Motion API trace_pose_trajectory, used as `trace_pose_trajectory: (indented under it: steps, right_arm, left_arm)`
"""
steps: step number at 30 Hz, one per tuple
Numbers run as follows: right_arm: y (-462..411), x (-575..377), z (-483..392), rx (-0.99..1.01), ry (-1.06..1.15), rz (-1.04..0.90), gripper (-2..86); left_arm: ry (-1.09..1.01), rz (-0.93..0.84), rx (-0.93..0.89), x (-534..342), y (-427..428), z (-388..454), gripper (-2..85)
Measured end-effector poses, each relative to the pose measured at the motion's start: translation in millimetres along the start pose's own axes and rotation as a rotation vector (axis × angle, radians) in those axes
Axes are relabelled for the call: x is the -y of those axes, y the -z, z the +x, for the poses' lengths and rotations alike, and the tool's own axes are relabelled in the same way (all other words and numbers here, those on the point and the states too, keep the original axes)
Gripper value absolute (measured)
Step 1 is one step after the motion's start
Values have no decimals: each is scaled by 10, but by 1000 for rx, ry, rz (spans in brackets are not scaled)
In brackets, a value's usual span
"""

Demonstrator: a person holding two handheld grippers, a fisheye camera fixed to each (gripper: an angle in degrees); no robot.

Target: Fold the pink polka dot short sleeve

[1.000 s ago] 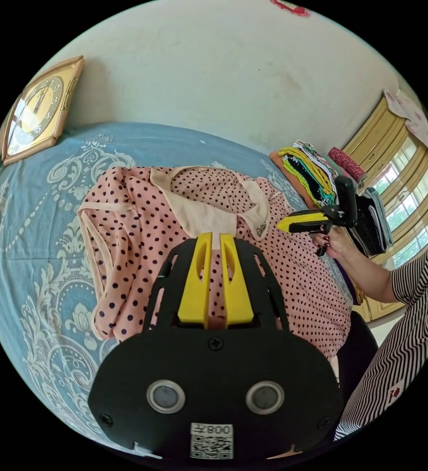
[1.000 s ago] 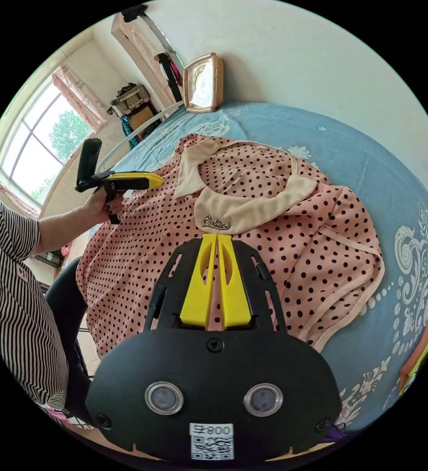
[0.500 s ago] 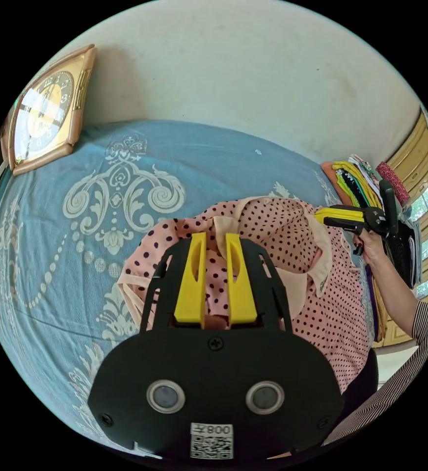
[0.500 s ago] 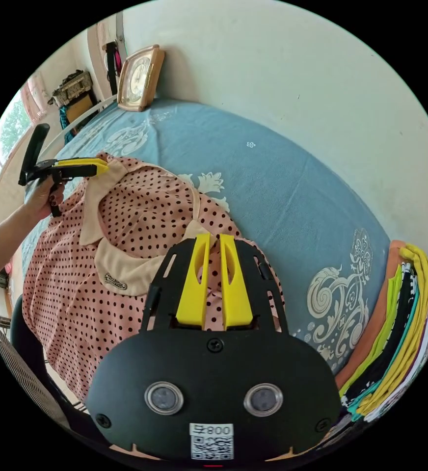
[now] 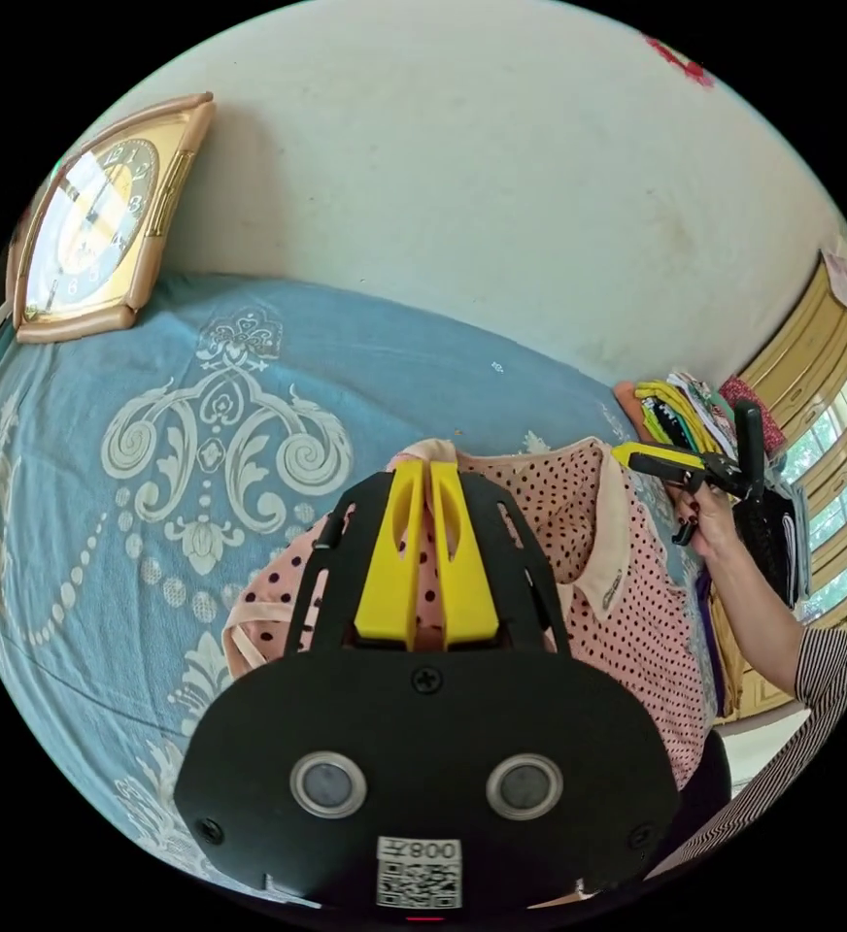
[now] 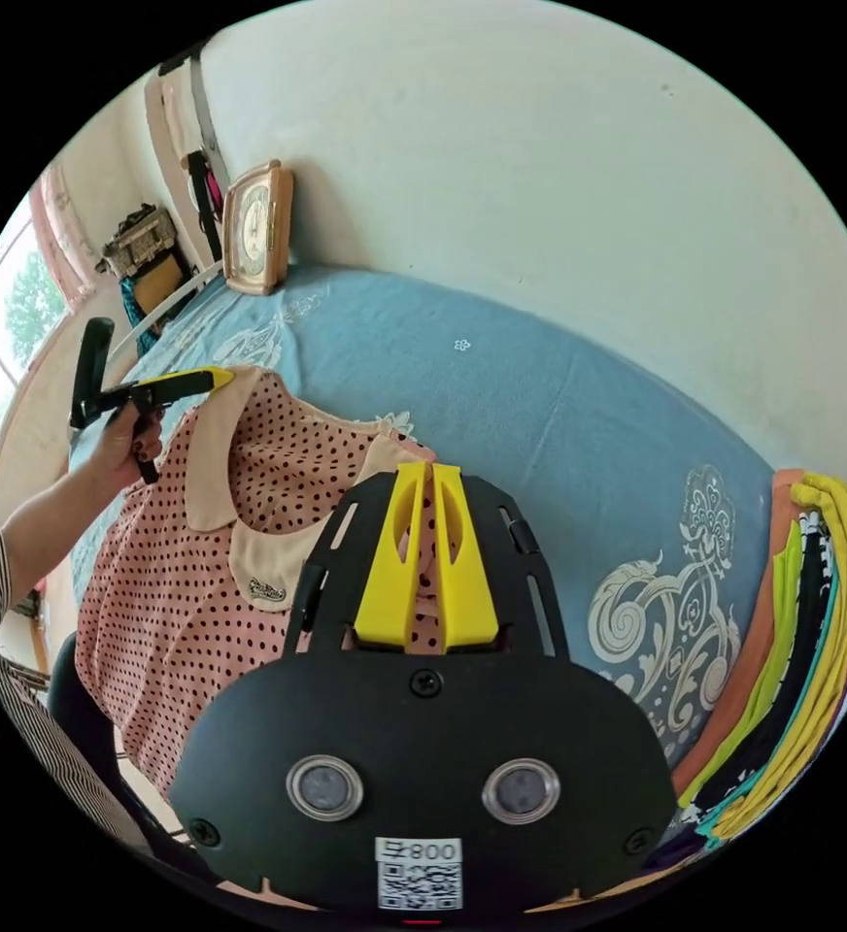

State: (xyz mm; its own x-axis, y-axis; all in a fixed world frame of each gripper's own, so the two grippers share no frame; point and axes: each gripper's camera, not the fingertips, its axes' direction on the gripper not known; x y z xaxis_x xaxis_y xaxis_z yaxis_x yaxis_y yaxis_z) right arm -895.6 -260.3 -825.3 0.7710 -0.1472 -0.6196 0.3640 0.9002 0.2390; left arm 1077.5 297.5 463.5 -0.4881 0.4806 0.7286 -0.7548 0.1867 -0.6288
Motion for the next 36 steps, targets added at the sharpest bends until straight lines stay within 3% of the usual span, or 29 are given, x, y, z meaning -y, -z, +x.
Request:
trace_pose_trajectory:
  steps: [2,4,14,16,21,28,32,36]
  right_arm:
    - [-170,-9,120,14,-24,-74,7]
    - [-217,-74,223,-1,-52,-101,7]
    - [513,-521,363,-24,-75,89,1]
    - [629,-615,385,56,-60,86,2]
    - [658,-973,269,47,-21,-9,1]
    - [886,-1590,464,105,-83,-67,1]
    - [1118,-1806,492,120,-109,-47,1]
    - [1115,-2038,560,46,-148,-122,2]
  left_arm:
    - [48,-77,35,-30,-144,-76,19]
    - [48,-25,2,-74,-71,-77,21]
    - [-133,42,-96,-188,120,357,21]
    - [-186,-7,-122,-134,-7,497,17]
    - [-249,-226,61,20,-592,743,6]
    - [-261,-200,162,55,-575,671,3]
    - [-300,-152,81,-87,-430,757,4]
    - [-326,-224,153,-168,-529,722,7]
